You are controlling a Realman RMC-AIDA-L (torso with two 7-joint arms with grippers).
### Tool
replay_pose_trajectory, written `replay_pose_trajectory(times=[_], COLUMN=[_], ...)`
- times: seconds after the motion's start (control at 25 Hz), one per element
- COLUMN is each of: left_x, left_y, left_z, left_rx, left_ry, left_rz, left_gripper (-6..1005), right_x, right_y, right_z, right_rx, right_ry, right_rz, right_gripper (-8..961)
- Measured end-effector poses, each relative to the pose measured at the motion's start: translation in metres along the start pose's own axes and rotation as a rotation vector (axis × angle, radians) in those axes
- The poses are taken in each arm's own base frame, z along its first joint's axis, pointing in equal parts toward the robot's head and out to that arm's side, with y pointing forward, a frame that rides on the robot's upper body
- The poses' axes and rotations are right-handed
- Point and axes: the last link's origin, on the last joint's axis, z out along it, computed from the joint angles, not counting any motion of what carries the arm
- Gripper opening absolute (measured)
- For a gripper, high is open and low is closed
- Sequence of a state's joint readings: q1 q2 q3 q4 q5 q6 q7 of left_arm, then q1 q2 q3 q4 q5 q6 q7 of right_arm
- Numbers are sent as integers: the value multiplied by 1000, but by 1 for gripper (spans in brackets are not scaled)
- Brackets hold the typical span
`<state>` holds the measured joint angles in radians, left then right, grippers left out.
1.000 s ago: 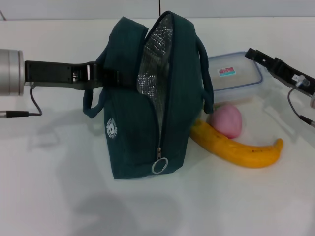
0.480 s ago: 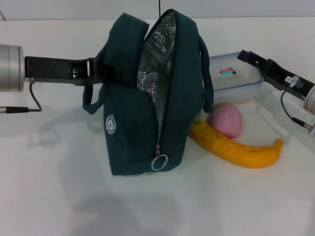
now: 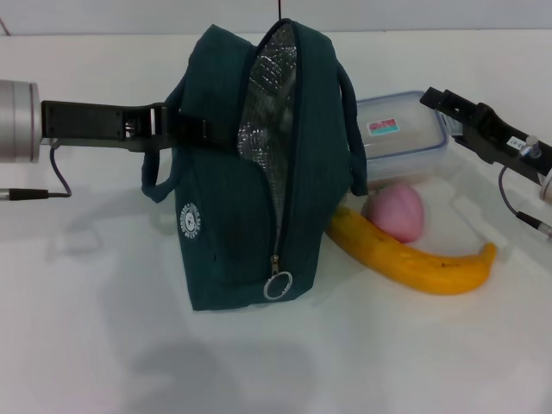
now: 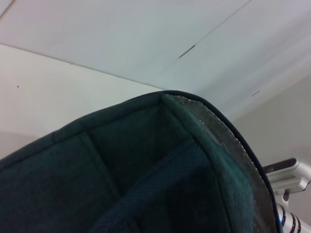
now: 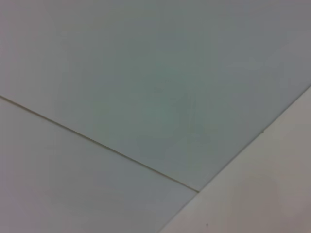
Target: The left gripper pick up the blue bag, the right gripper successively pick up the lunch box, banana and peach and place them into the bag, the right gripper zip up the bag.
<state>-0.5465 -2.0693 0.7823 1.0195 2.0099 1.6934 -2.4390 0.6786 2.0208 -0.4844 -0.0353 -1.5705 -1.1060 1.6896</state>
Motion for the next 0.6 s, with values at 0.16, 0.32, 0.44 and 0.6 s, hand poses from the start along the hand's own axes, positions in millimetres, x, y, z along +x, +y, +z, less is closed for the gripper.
replay_pose_trajectory(times=[0.16,0.32,0.44,0.6], left_x=[0,-1,-2,-3], left_y=[0,0,-1,-2], left_z=[0,1,2,2], left_rx=[-1,-2,-6,-8], left_ry=[-2,-4,-7,-7], left_rz=[0,5,2,-1], left_gripper=[50,51,51,51], right_x=[0,0,0,1], right_y=[2,5,8,9], right_z=[-1,1,2,2], right_rx=[-20,-35,-47,-59], right_ry=[-3,-1,2,2], right_rz=[5,16,30,53], right_gripper=[676,558,469,343])
